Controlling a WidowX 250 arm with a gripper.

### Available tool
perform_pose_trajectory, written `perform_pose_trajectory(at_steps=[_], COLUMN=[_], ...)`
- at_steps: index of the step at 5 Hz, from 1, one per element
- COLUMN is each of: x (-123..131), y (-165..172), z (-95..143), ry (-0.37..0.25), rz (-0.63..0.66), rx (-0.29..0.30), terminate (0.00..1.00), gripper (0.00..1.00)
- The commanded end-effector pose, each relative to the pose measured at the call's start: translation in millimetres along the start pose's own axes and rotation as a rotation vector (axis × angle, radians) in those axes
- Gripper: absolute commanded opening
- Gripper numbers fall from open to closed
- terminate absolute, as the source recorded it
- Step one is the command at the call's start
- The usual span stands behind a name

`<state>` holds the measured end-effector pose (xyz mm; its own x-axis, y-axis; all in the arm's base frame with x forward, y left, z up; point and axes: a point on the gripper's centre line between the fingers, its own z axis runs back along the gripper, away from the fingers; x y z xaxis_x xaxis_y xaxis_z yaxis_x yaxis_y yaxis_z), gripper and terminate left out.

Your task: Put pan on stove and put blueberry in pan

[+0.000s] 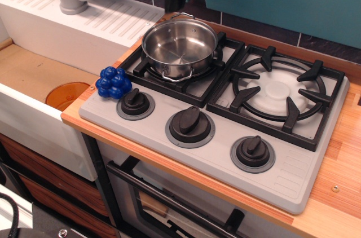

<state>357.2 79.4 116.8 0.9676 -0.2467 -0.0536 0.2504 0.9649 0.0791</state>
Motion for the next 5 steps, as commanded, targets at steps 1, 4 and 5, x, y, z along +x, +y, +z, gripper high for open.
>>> perform_pose_trajectory(at_steps=[1, 4, 5], x=[6, -57, -79], y=[3, 3, -1], z=[29, 23, 19], ry=[-0.077, -0.184, -0.206], rz=[0.010, 0.067, 0.091], rx=[0.039, 0.036, 0.068], terminate=[0.00, 0.00, 0.00], gripper=[1.00, 1.00, 1.00])
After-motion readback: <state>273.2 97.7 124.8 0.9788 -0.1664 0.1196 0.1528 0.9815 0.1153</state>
